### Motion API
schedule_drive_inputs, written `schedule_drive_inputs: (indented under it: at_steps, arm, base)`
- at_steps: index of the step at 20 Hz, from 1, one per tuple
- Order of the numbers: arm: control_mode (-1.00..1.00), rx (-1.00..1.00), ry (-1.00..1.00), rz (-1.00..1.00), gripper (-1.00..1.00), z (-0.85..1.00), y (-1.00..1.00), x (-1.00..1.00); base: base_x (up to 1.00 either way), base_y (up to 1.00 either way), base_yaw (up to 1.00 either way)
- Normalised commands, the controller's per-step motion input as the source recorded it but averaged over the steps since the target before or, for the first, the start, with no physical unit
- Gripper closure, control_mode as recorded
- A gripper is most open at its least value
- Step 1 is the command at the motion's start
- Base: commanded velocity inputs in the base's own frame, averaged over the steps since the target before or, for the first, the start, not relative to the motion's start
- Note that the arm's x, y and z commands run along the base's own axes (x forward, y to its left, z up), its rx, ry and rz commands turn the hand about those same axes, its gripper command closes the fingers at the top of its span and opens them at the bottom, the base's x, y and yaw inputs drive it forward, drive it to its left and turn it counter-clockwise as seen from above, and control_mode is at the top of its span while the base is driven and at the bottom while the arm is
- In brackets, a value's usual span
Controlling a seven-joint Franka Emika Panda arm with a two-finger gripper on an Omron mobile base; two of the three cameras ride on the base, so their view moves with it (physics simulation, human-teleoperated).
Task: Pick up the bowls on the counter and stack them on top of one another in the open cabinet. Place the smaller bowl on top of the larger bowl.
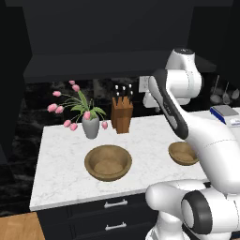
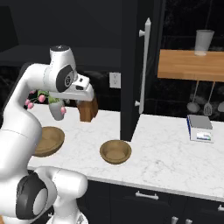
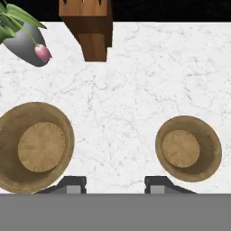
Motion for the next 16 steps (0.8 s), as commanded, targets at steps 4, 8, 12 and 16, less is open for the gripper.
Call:
schedule_drive_inputs:
  at_steps: [4,8,12,16]
  arm:
    - [-1.0,0.04,-0.02,-0.11,-1.0,-0.17,-0.37,-0.21]
    - [-1.0,0.16,0.02,-0.34,-1.0,-0.56,-1.0,-0.41]
    - [-1.0,0.19,0.0,-0.39,-1.0,-0.61,-1.0,-0.42]
    - [-1.0,0.02,0.12,-0.37,-1.0,-0.92,-0.84,0.0]
  base:
    - [0.0,0.0,0.0]
    - [0.0,0.0,0.0]
    - [0.0,0.0,0.0]
    - [0.0,0.0,0.0]
